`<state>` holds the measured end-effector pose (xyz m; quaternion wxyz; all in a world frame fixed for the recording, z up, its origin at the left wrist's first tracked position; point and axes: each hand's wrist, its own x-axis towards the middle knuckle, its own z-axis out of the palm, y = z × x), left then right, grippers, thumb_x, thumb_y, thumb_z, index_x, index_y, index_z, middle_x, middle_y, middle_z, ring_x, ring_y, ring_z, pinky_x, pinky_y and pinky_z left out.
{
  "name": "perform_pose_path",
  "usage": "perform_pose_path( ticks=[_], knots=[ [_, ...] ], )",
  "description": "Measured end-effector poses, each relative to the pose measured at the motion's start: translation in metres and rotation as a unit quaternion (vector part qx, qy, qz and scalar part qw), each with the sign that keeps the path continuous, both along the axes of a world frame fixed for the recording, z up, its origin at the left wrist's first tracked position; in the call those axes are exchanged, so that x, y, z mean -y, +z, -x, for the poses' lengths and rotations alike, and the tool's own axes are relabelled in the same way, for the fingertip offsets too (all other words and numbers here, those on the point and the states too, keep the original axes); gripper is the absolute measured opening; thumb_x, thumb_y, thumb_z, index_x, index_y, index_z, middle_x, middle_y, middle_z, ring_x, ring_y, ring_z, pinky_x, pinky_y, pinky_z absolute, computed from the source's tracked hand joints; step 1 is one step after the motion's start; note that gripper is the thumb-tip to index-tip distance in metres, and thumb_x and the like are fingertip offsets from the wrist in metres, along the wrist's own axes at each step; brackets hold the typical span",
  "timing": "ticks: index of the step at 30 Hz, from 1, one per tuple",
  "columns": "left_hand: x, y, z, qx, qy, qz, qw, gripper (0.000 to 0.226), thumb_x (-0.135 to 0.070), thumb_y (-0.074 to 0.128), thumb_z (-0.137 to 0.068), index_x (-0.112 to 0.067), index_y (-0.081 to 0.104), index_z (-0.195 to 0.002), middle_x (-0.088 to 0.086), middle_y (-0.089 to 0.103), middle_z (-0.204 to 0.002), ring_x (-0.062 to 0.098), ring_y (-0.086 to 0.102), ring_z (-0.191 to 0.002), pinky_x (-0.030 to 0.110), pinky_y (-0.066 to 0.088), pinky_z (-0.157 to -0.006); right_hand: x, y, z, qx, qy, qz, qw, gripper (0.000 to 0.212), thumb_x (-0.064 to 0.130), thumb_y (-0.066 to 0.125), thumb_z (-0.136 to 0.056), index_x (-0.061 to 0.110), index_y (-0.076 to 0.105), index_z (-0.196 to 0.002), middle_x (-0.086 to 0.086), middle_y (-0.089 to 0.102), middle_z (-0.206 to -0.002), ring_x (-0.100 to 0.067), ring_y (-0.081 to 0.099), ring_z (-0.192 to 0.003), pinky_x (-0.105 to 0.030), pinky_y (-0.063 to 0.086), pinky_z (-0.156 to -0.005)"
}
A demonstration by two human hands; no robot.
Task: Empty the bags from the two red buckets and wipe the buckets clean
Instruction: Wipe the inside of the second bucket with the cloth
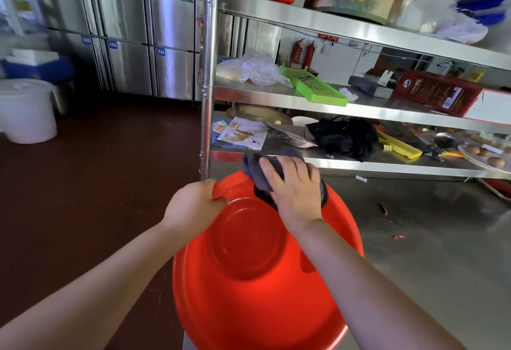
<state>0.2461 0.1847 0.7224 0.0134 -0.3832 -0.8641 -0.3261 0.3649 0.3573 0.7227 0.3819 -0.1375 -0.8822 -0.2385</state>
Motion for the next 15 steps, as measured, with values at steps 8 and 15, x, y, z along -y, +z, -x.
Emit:
perform_pose_path(
  ticks=[8, 15],
  knots=[
    [0.033, -0.015, 0.01, 0.114, 0.057, -0.089, 0.988, 0.017, -0.036, 0.064, -0.083, -0.02, 0.061, -0.076, 0.001, 0.065, -0.068, 0.019, 0.062, -0.065, 0.038, 0.051, -0.063, -0.015, -0.008, -0.027, -0.027, -0.159, 0.141, 0.977, 0.067, 0.034, 0.084, -0.063, 0.017, 0.056, -0.123, -0.012, 0.058, -0.093, -0.033, 0.058, -0.08, -0.042, 0.048, -0.061],
    [0.054, -0.007, 0.003, 0.102, 0.063, -0.015, 0.993, 0.055, -0.074, 0.043, -0.068, -0.021, 0.061, -0.07, -0.003, 0.065, -0.063, 0.013, 0.061, -0.062, 0.036, 0.051, -0.059, -0.012, 0.018, -0.045, 0.041, -0.085, 0.174, 0.98, 0.051, 0.039, 0.076, -0.074, 0.017, 0.057, -0.116, -0.007, 0.059, -0.086, -0.032, 0.059, -0.08, -0.037, 0.045, -0.057]
  ],
)
